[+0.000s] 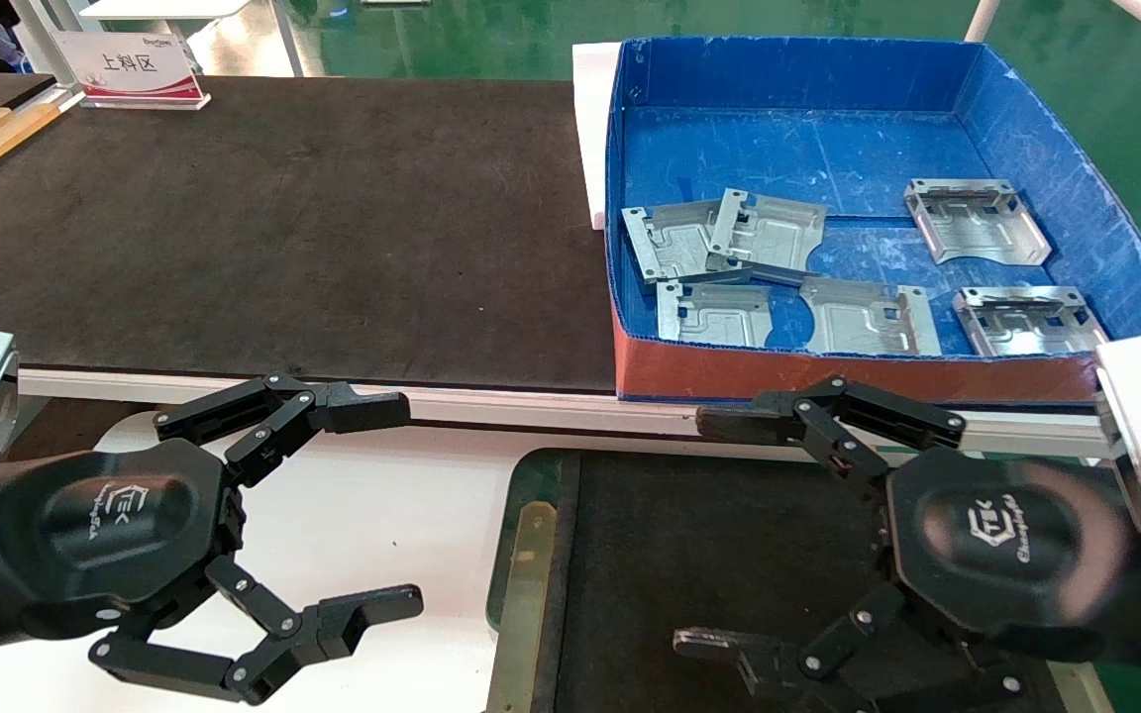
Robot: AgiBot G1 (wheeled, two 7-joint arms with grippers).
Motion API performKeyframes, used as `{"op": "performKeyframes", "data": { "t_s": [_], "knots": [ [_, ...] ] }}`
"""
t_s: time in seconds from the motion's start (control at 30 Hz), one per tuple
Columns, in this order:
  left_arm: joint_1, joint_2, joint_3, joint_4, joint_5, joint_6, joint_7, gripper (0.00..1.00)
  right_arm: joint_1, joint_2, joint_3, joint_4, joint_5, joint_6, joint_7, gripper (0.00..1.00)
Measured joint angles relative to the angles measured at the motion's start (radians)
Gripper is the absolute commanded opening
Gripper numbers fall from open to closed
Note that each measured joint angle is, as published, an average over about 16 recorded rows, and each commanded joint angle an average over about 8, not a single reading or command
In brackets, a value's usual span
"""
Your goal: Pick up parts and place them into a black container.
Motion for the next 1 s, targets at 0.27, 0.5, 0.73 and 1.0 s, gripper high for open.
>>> {"op": "performKeyframes", "data": {
  "t_s": [0.27, 0.5, 0.73, 1.0],
  "knots": [
    [0.0, 0.0, 0.0, 0.0, 0.0, 0.0, 0.0, 1.0, 0.0, 0.0, 0.0, 0.0, 0.0, 0.0, 0.0, 1.0],
    [0.0, 0.0, 0.0, 0.0, 0.0, 0.0, 0.0, 0.77, 0.0, 0.0, 0.0, 0.0, 0.0, 0.0, 0.0, 1.0],
    [0.0, 0.0, 0.0, 0.0, 0.0, 0.0, 0.0, 0.0, 0.0, 0.0, 0.0, 0.0, 0.0, 0.0, 0.0, 1.0],
    [0.0, 0.0, 0.0, 0.0, 0.0, 0.0, 0.0, 0.0, 0.0, 0.0, 0.0, 0.0, 0.0, 0.0, 0.0, 1.0]
  ]
}}
